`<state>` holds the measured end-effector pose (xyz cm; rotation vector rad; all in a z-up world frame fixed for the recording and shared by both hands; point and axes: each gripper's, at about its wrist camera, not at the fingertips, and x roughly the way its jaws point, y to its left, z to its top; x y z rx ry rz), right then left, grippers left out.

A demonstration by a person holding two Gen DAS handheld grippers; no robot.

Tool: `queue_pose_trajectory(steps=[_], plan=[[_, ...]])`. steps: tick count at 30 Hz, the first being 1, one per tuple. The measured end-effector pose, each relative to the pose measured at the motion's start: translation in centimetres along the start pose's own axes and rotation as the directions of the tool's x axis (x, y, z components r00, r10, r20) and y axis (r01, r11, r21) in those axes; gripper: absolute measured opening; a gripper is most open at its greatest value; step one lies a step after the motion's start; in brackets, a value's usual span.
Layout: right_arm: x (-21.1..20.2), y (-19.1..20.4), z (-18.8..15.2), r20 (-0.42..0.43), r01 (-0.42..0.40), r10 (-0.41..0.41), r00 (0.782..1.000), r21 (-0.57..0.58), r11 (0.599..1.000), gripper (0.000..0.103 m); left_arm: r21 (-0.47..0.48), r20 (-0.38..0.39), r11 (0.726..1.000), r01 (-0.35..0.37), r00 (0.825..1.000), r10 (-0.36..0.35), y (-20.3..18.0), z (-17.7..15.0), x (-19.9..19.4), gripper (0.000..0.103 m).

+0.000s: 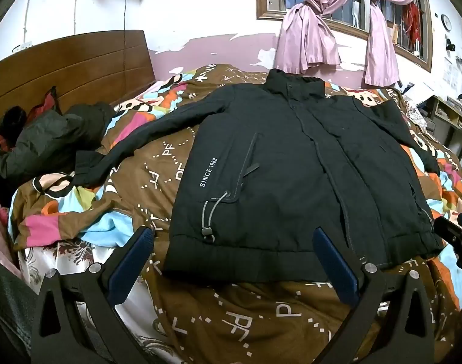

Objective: Fold large clothes

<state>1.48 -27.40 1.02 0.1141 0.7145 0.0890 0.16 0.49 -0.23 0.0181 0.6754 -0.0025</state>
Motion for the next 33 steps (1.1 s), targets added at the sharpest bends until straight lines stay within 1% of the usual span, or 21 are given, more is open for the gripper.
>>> queue_pose_trajectory(steps=[11,14,17,21,22,24,26,27,30,32,33], plan=[[0.1,-0.2,0.1,-0.002,0.004,-0.004,1.000,0.007,1.000,0.103,0.003,-0.014,1.000,-0.002,1.000,0.002,0.1,-0.6,0.4,0.102],[0.2,0.4,-0.1,-0.003,0.015,-0.015,1.000,-0.005,1.000,0.103,0.003,-0.020,1.000,-0.002,1.000,0.002,0.0,-0.5,0.6,0.102],[0.3,0.2,-0.2,-0.008,0.047,-0.047,0.999,-0.009,0.999,0.103,0.004,-0.031,1.000,-0.008,0.999,0.008,-0.1,-0.5,0.8,0.102],[0.4,-0.2,0.2,-0.015,0.160,-0.160,0.987,-0.017,0.987,0.103,-0.007,-0.067,1.000,-0.021,0.998,0.021,-0.2,0.1,1.3,0.102],[0.5,-0.4,0.8,-0.026,0.185,-0.185,0.982,-0.011,0.983,0.103,-0.004,-0.074,1.000,-0.026,0.997,0.025,-0.3,0.6,1.4,0.102],[0.5,-0.9,2.1,-0.051,0.209,-0.209,0.977,-0.003,0.978,0.103,0.016,-0.073,1.000,-0.022,0.997,0.023,-0.6,1.9,1.5,0.102],[0.3,-1.0,3.8,-0.044,0.255,-0.256,0.966,-0.029,0.966,0.103,0.038,-0.056,0.999,-0.027,0.998,0.029,-1.0,3.6,1.5,0.102],[-0.1,-1.0,5.3,-0.021,0.288,-0.290,0.957,-0.067,0.955,0.103,0.047,-0.040,0.999,-0.026,0.999,0.028,-1.1,4.5,1.4,0.102],[-1.1,-0.7,8.3,0.057,0.338,-0.334,0.941,-0.142,0.930,0.103,0.062,0.007,0.998,-0.028,1.000,0.027,-1.7,7.6,1.1,0.102],[-2.1,-0.7,10.8,0.117,0.367,-0.351,0.929,-0.180,0.913,0.103,0.059,0.023,0.998,-0.014,1.000,0.013,-2.1,9.9,0.9,0.102],[-2.3,-0.8,11.8,0.133,0.371,-0.351,0.927,-0.191,0.909,0.103,0.057,0.028,0.998,-0.010,1.000,0.008,-2.3,10.9,0.9,0.102]])
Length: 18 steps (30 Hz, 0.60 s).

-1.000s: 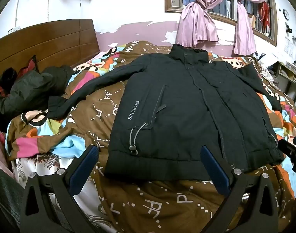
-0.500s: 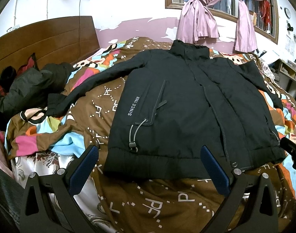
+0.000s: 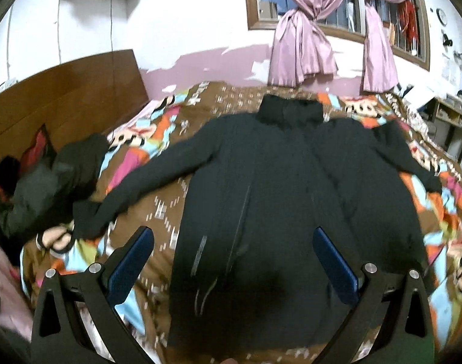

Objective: Fold large clothes

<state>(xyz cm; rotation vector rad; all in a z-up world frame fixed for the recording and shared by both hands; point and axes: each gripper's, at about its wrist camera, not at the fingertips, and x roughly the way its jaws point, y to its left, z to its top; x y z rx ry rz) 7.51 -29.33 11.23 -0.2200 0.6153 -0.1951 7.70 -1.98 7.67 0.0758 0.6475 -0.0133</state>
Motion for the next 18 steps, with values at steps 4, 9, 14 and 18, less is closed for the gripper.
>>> queue_pose_trajectory(steps=[4,9,14,18], plan=[[-0.4,-1.2,3.5,0.073,0.008,-0.003,0.997,-0.063,0.998,0.103,0.007,0.012,1.000,0.019,1.000,-0.019,-0.9,4.1,0.6,0.102],[0.7,-2.6,5.8,0.134,-0.013,0.032,0.991,-0.135,0.991,0.103,0.030,-0.002,0.998,0.051,0.999,-0.051,-2.5,7.9,3.0,0.102],[4.3,-5.0,6.8,0.118,-0.014,0.029,0.993,-0.125,0.992,0.103,0.066,-0.052,0.995,0.080,0.996,-0.077,-4.9,10.6,7.3,0.102],[8.4,-8.9,6.9,0.083,-0.046,0.045,0.996,0.002,0.999,0.103,0.077,-0.129,0.990,0.114,0.986,-0.103,-6.6,12.2,11.2,0.102]])
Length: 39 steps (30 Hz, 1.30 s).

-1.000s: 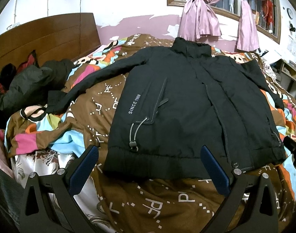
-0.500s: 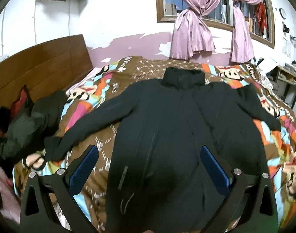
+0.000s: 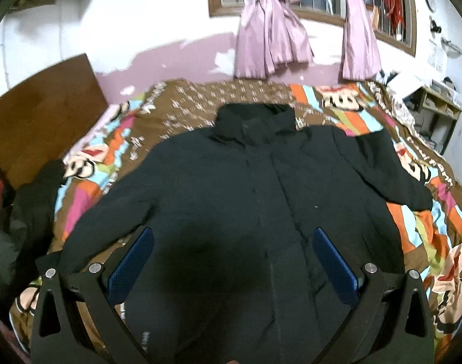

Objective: Fold large clothes

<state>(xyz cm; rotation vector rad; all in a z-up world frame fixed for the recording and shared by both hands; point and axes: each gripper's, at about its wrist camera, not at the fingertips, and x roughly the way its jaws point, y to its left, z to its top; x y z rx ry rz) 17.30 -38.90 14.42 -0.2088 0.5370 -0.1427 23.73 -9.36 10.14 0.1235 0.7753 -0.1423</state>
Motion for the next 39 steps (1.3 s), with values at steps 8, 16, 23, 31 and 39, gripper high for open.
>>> queue_pose_trajectory(steps=[8,16,23,31,39], plan=[[6.0,-10.4,-0.1,-0.143,-0.003,0.062,0.988,0.380,0.925,0.103,-0.061,-0.112,0.996,0.072,0.991,-0.078,-2.8,3.4,5.6,0.102],[15.6,-16.0,-6.0,-0.281,0.050,0.196,0.939,0.679,0.733,0.103,-0.030,-0.125,0.985,0.172,0.977,-0.174,-8.8,6.6,15.9,0.102],[24.1,-20.2,-14.9,-0.367,0.190,0.283,0.886,0.845,0.499,0.101,-0.028,-0.090,0.945,0.326,0.941,-0.327,-15.0,8.1,24.2,0.102],[29.6,-21.4,-20.2,-0.138,0.092,0.368,0.920,0.986,0.141,0.063,0.040,-0.162,0.924,0.380,0.915,-0.370,-20.8,7.7,29.7,0.102],[26.4,-22.8,-18.3,-0.078,0.026,0.303,0.950,0.985,0.171,0.010,0.104,-0.188,0.942,0.318,0.937,-0.295,-21.8,6.8,30.5,0.102]])
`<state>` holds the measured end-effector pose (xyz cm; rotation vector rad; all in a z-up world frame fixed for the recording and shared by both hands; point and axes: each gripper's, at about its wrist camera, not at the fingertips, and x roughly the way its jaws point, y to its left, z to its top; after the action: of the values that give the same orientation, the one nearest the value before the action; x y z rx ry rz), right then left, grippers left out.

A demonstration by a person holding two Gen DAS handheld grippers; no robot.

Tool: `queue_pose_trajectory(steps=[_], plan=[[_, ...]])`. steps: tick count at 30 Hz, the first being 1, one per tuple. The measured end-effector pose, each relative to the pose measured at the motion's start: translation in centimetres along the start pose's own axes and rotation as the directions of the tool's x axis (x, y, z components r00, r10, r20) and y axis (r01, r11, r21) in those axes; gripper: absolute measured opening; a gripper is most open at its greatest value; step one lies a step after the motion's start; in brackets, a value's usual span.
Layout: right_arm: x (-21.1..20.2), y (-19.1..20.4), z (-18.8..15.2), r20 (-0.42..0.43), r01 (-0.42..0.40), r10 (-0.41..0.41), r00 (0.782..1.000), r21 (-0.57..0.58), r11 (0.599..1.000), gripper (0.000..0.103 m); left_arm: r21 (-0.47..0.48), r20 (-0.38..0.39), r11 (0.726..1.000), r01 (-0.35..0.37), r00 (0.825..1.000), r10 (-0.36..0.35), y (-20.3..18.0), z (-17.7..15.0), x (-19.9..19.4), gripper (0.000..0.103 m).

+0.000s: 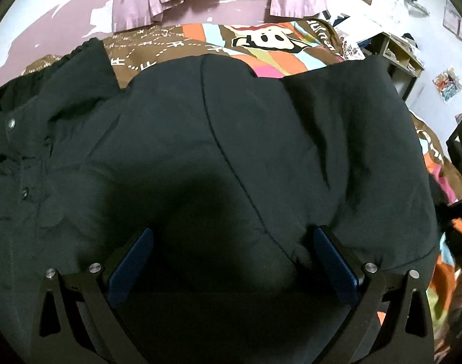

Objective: Fold large clothes

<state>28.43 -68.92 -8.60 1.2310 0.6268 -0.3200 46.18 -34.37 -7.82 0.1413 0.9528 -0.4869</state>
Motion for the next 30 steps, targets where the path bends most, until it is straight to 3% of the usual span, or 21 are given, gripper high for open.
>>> queue_pose_trajectory(steps=[3,7,10,12,14,17,20,21,24,26,27,30], plan=[[-3.2,3.6,0.4,0.071,0.023,-0.016,0.997,-0.106,0.994,0.009,-0.048,-0.014,0.998,0.031,0.999,-0.032,1.3,-0.1,-2.1,0.102],[-8.6,10.2,-0.4,0.173,0.053,0.003,0.985,-0.319,0.946,0.008,-0.108,0.014,0.994,0.023,1.000,-0.021,4.4,0.3,-9.3,0.102],[-11.5,16.3,-2.7,0.220,0.073,0.041,0.975,-0.485,0.872,0.008,-0.148,-0.009,0.989,-0.019,1.000,0.018,6.3,0.7,-14.7,0.102],[-13.2,20.8,-5.5,0.245,0.083,0.087,0.966,-0.609,0.789,0.008,-0.167,-0.024,0.985,-0.048,0.999,0.045,8.2,0.3,-19.4,0.102],[-14.0,24.6,-8.5,0.244,0.088,0.130,0.961,-0.714,0.695,0.008,-0.167,-0.015,0.984,-0.066,0.998,0.065,9.4,-0.3,-23.3,0.102],[-14.6,29.6,-14.9,0.216,0.095,0.179,0.960,-0.851,0.516,0.008,-0.178,0.003,0.978,-0.111,0.994,0.113,12.2,-2.3,-29.2,0.102],[-13.7,32.9,-22.1,0.177,0.114,0.182,0.967,-0.943,0.313,0.008,-0.261,0.004,0.960,-0.104,0.994,0.109,16.1,-4.8,-33.0,0.102],[-12.9,33.8,-25.3,0.160,0.119,0.172,0.972,-0.967,0.226,0.008,-0.294,0.010,0.951,-0.093,0.995,0.101,17.5,-5.6,-33.9,0.102],[-10.4,34.2,-31.3,0.118,0.110,0.122,0.985,-0.991,0.074,0.008,-0.379,0.012,0.922,-0.081,0.996,0.092,22.0,-8.3,-35.5,0.102],[-8.2,33.6,-35.9,0.110,0.114,0.075,0.991,-0.992,-0.060,0.008,-0.429,0.023,0.902,-0.057,0.997,0.075,24.9,-9.9,-35.5,0.102],[-6.7,32.9,-38.7,0.101,0.107,0.043,0.994,-0.983,-0.150,0.008,-0.448,0.034,0.893,-0.036,0.998,0.057,26.3,-10.5,-35.9,0.102],[-2.8,30.0,-44.0,0.096,0.078,-0.041,0.995,-0.947,-0.313,0.008,-0.496,0.060,0.867,0.048,0.998,-0.021,29.6,-12.4,-34.8,0.102]])
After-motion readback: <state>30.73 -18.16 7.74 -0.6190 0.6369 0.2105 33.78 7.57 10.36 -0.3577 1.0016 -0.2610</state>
